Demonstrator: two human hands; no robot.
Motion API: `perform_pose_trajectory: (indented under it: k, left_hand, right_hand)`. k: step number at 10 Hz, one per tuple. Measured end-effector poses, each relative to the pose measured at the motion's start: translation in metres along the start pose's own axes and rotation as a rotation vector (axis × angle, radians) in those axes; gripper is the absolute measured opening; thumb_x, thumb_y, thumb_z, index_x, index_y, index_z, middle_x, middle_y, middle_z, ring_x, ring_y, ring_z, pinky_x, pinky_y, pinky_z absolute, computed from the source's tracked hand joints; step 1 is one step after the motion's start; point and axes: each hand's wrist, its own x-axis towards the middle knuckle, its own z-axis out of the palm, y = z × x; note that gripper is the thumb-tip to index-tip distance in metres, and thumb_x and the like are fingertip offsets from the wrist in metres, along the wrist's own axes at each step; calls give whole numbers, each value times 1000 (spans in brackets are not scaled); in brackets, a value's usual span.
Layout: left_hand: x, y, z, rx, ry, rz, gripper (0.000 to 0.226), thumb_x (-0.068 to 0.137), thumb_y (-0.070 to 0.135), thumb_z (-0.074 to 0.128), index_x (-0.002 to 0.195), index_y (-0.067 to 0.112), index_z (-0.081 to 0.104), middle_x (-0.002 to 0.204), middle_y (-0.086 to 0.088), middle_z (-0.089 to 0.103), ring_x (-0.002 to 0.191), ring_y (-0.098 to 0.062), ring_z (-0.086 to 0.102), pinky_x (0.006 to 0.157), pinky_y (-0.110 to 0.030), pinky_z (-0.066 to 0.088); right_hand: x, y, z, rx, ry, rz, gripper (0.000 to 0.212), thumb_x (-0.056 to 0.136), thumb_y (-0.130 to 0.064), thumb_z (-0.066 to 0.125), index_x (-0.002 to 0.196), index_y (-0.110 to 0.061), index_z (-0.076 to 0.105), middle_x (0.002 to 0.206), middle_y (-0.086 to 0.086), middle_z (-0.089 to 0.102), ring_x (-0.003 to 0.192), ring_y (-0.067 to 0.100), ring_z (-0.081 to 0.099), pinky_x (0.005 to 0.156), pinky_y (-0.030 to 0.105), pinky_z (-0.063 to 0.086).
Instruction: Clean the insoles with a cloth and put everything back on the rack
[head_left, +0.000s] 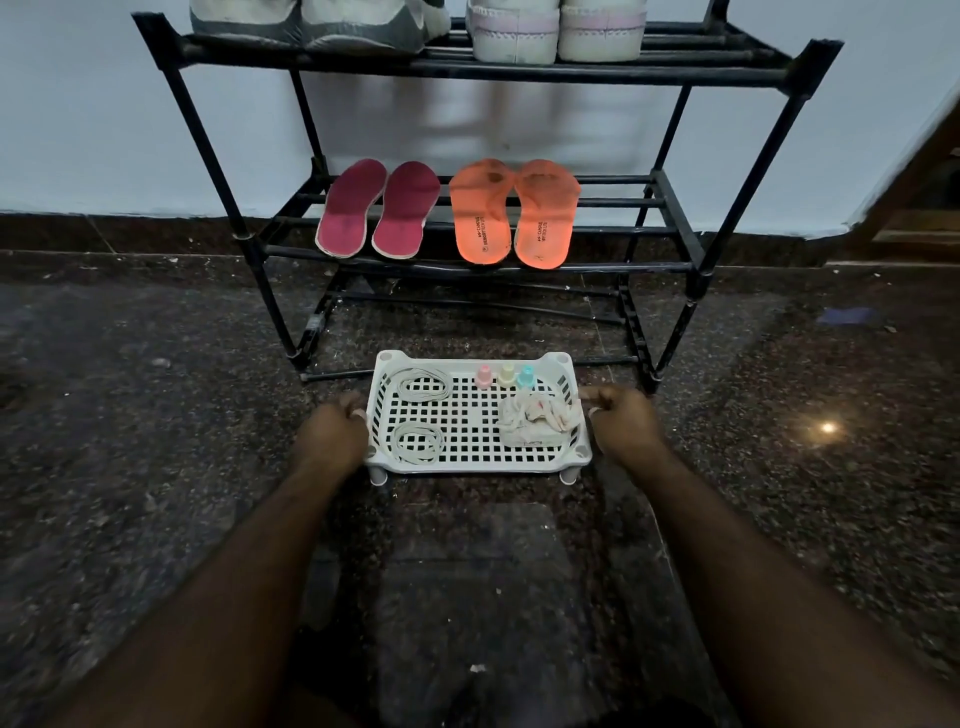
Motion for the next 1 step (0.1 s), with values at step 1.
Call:
perform_pose_trajectory:
  k: [1]
  left_hand:
    - [-12, 0, -3, 95, 88, 91, 43, 85, 38, 43, 121, 20, 58, 116, -8, 68, 100, -29, 65, 87, -46, 54]
  right_hand:
    - [-22, -12, -10, -165, 67, -47, 29, 85, -9, 54, 108, -20, 69, 100, 1, 73, 90, 24, 67, 76, 28, 51]
